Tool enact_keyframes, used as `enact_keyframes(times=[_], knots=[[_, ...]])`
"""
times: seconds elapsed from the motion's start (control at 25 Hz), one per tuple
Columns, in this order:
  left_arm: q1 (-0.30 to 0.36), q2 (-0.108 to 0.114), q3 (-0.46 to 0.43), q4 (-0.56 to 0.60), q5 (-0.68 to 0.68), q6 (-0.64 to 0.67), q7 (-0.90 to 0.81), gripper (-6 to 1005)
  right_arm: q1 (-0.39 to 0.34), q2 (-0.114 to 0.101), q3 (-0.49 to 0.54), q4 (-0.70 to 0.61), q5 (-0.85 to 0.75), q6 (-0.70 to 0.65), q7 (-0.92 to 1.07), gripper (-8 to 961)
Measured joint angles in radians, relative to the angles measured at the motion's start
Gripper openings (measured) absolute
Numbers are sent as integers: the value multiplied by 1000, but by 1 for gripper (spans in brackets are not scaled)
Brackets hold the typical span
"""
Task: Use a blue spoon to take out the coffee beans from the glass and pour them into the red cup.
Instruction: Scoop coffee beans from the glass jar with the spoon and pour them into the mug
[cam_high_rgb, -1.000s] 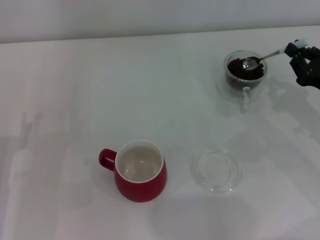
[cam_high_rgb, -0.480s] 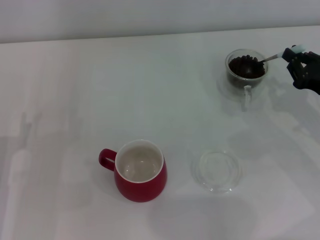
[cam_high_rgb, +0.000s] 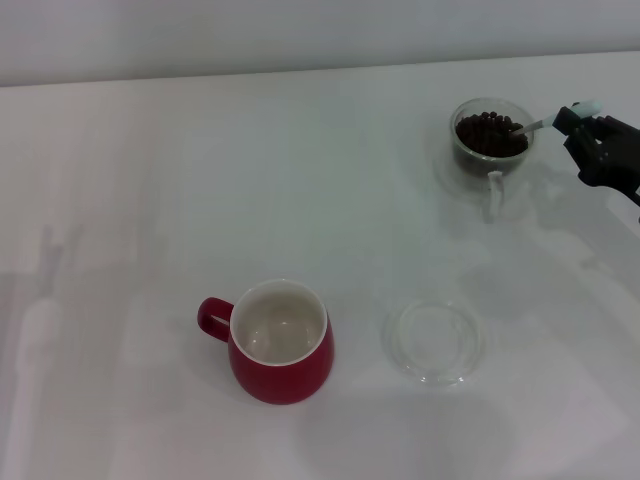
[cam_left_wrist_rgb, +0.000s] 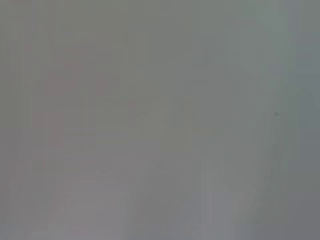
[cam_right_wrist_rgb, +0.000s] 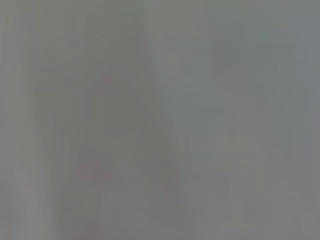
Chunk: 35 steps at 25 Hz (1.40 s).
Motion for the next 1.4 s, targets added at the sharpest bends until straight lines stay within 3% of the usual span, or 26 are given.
enact_keyframes(times=[0.88,1.4], knots=[[3,0,0,-1,0,-4,0,797,5,-4,4,-10,5,107,406,156],[1,0,-2,-4,0,-7,0,795,-2,-10,-1,-23,-2,98,567,158]])
